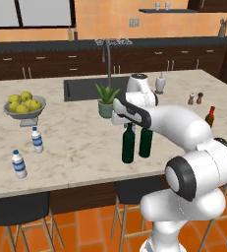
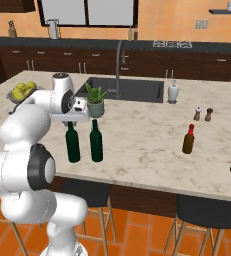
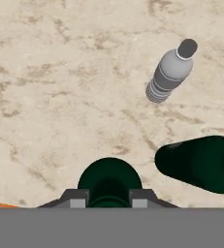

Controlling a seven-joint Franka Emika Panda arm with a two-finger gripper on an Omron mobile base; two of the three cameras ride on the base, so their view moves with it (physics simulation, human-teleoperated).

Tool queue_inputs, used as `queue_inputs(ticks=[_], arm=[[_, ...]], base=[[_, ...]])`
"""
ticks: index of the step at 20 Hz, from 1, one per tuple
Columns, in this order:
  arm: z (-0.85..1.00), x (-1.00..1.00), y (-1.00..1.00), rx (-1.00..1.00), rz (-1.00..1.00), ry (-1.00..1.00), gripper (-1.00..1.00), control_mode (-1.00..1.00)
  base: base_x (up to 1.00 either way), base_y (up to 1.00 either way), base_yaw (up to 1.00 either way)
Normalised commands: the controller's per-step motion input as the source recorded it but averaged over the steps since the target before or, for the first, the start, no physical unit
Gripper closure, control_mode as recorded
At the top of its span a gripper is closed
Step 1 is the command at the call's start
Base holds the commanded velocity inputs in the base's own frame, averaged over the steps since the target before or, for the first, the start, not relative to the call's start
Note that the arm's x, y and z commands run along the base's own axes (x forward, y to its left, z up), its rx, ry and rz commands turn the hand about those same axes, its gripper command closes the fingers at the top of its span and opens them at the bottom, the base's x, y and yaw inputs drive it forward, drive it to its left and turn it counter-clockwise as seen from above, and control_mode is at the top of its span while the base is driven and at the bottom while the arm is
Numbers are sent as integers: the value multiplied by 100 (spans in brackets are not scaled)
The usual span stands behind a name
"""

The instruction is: Move the plastic bottles in the middle to the plastics group, and the glass bottles in the middle to the glass group.

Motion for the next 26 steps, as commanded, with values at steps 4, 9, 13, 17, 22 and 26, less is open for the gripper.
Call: queue_inputs(ticks=[4, 9, 13, 17, 22, 26], arm=[[24, -59, -22, 0, 0, 0, 100, -100], [17, -50, -39, 0, 0, 0, 100, -100], [6, -38, -53, 0, 0, 0, 100, -100], [1, -14, -66, -1, 3, -3, 100, -100], [0, 1, -75, -2, 11, -5, 100, -100], [0, 11, -78, -2, 6, 0, 100, -100]], base=[[0, 0, 0], [0, 0, 0], [0, 0, 0], [0, 0, 0], [0, 0, 0], [0, 0, 0]])
